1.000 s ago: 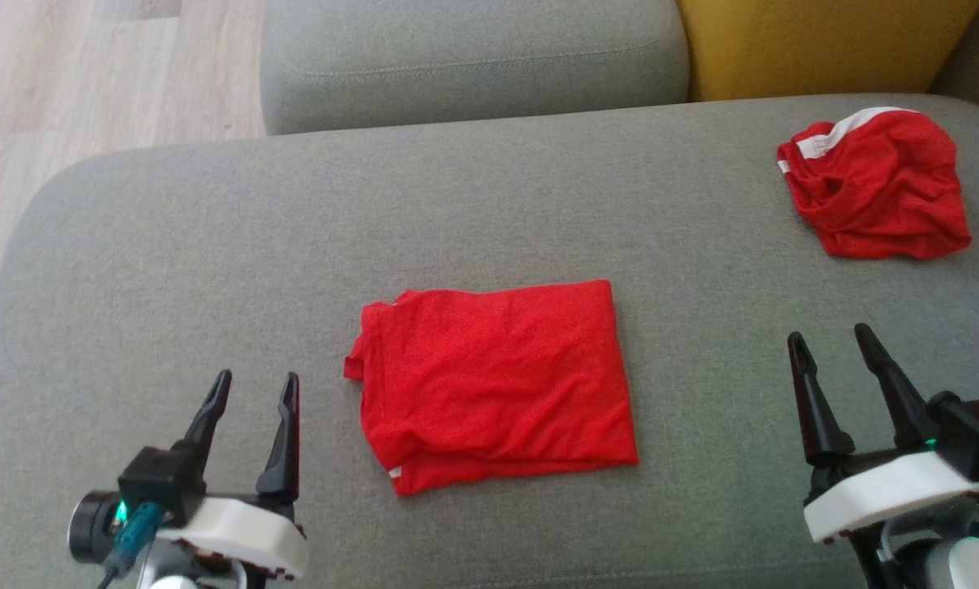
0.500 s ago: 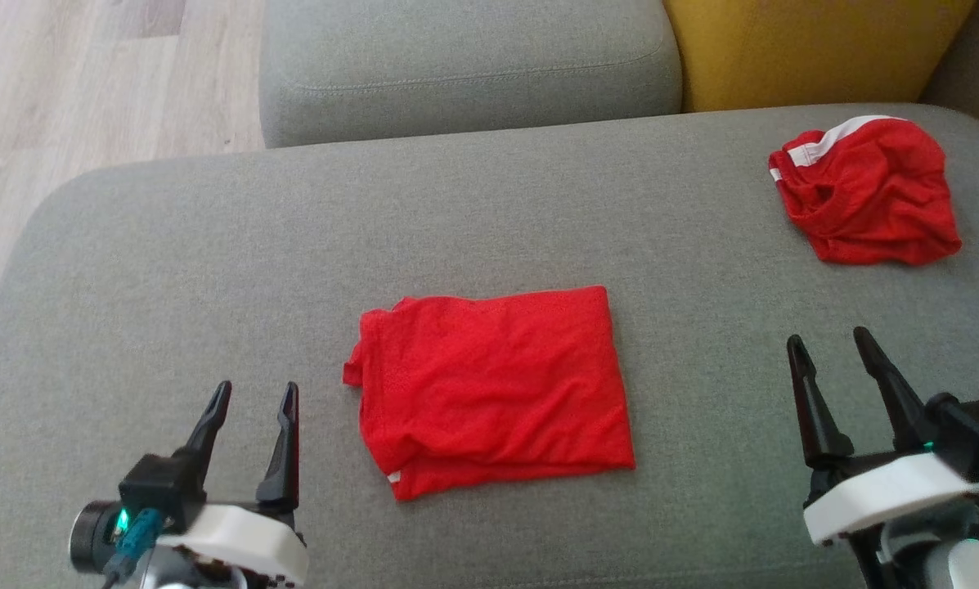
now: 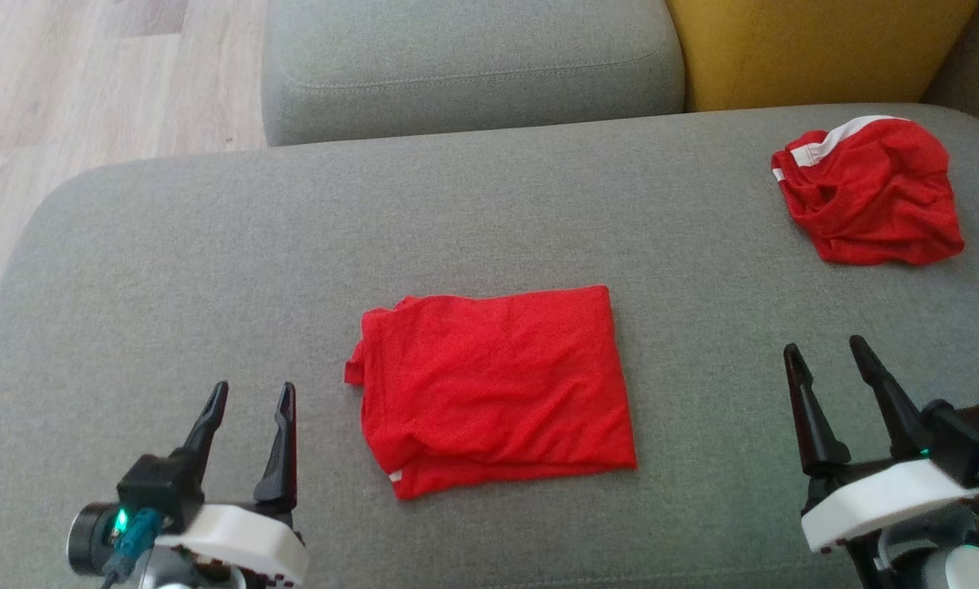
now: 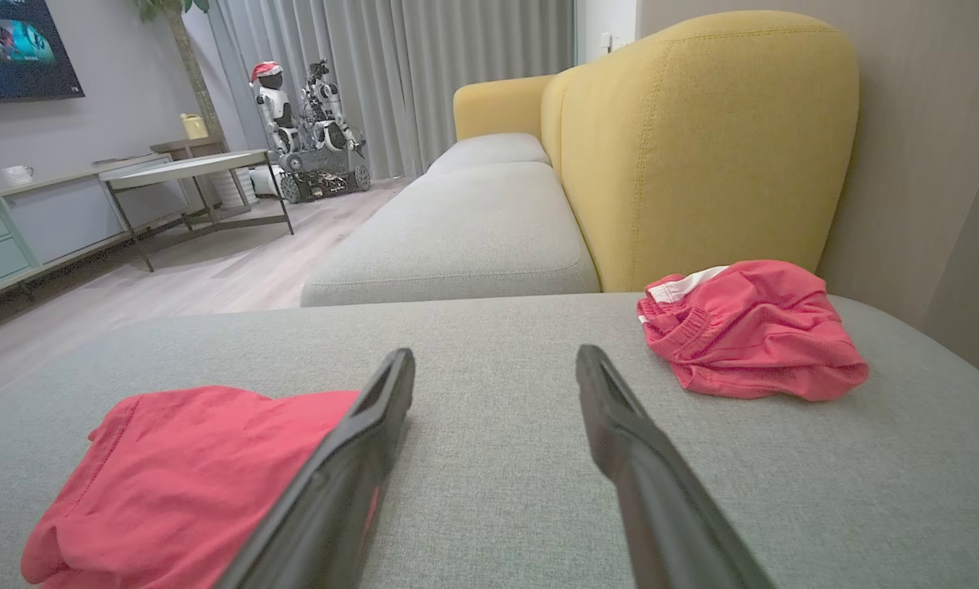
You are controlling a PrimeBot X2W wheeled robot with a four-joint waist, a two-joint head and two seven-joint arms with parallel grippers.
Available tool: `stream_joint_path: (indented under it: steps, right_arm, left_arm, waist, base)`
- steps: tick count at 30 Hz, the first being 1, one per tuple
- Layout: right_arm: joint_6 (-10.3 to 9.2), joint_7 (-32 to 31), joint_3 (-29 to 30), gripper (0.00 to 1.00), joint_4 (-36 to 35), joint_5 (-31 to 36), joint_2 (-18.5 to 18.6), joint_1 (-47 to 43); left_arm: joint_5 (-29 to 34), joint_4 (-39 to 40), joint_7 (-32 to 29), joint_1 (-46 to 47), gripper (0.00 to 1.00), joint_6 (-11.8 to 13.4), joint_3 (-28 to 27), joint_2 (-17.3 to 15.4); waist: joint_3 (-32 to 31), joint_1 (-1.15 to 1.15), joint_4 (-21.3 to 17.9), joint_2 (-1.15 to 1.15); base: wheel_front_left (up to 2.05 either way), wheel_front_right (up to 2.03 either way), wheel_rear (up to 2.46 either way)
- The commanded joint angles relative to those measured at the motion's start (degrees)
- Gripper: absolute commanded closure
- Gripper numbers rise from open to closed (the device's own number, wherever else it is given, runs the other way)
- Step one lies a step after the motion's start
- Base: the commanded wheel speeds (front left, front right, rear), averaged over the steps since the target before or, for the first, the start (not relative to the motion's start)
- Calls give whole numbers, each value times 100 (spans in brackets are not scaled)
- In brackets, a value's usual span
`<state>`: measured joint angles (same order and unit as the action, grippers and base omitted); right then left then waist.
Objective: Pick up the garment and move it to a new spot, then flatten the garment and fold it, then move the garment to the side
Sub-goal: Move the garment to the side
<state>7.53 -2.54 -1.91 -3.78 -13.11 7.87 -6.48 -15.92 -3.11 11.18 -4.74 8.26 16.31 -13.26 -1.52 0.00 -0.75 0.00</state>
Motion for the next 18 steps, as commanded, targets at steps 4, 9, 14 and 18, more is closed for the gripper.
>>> stream_joint_path:
  steps: [4,9,14,18]
  right_arm:
    - [-4,31,-137,0,-176,-17,74,195]
    - [-4,44,-140,0,-161,-25,68,212]
    - [-4,50,-162,0,-60,-40,53,283]
    - [-4,26,-396,0,259,-101,50,485]
  left_arm:
    - [-73,176,63,257,0,59,-167,-110]
    - [-74,182,60,274,0,81,-151,-123]
    - [-69,208,52,337,0,84,-133,-138]
    - [-43,234,41,516,0,56,-83,-138]
  waist:
    - [6,0,9,0]
    - [24,0,22,0]
    - [98,0,59,0]
    - [285,0,156,0]
  base:
    - [0,0,0]
    - [0,0,0]
    - [0,0,0]
    - [0,0,0]
